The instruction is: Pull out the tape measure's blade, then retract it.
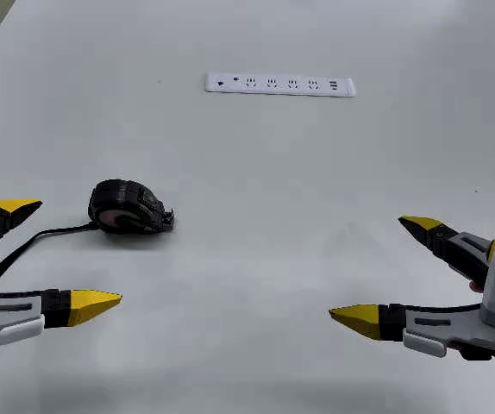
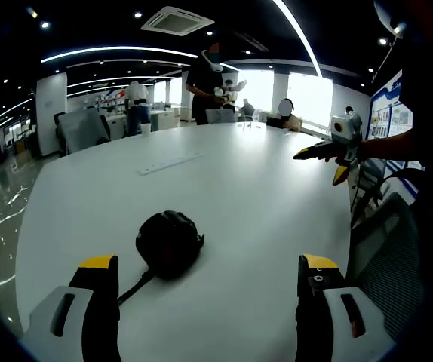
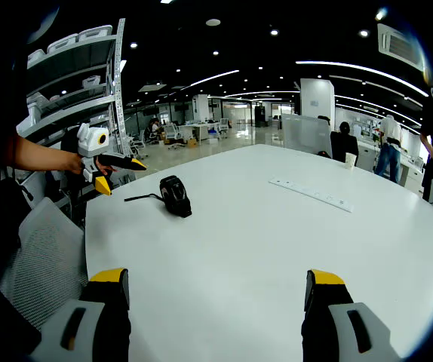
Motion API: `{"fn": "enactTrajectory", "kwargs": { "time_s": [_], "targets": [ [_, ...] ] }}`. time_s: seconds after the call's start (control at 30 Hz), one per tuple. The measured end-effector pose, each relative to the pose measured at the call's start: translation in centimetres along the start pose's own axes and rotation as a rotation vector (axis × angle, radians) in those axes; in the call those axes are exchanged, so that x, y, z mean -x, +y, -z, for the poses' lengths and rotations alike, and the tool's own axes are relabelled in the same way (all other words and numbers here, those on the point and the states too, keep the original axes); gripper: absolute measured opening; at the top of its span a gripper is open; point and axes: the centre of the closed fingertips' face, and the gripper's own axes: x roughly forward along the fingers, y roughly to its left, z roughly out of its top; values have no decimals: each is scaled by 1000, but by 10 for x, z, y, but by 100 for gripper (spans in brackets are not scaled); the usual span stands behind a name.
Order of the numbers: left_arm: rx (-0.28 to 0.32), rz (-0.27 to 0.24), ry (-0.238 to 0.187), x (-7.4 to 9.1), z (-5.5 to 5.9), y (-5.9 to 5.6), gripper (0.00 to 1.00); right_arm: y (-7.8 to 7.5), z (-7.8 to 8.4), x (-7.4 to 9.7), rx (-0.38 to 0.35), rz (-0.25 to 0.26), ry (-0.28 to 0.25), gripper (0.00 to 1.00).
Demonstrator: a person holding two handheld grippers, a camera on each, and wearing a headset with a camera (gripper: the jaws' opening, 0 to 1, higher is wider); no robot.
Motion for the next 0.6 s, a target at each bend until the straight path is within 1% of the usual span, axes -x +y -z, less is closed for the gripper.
{"fn": "enactTrajectory", "kwargs": {
  "time_s": [0.03, 0.1, 0.17, 0.37, 0.47, 0.57, 0.6],
  "targets": [
    [-1, 3, 3, 0, 1, 0, 97, 0, 0, -1, 2, -4, 3, 97],
    [-3, 8, 11, -2, 5, 9, 96, 1, 2, -3, 6, -15, 10, 96],
    [-6, 11, 16, -2, 8, 14, 96, 1, 3, -6, 9, -26, 15, 96],
    [-21, 24, 37, -4, 9, 17, 94, 0, 2, -13, 30, -61, 33, 95],
    [-43, 27, 52, -8, 7, 20, 93, -1, 2, -18, 39, -82, 40, 92],
    [-54, 39, 58, -10, 5, 18, 90, 0, 0, -23, 69, -106, 41, 91],
    [-62, 47, 65, -11, 4, 20, 89, -1, 0, -25, 76, -113, 46, 90]
  ]
}}
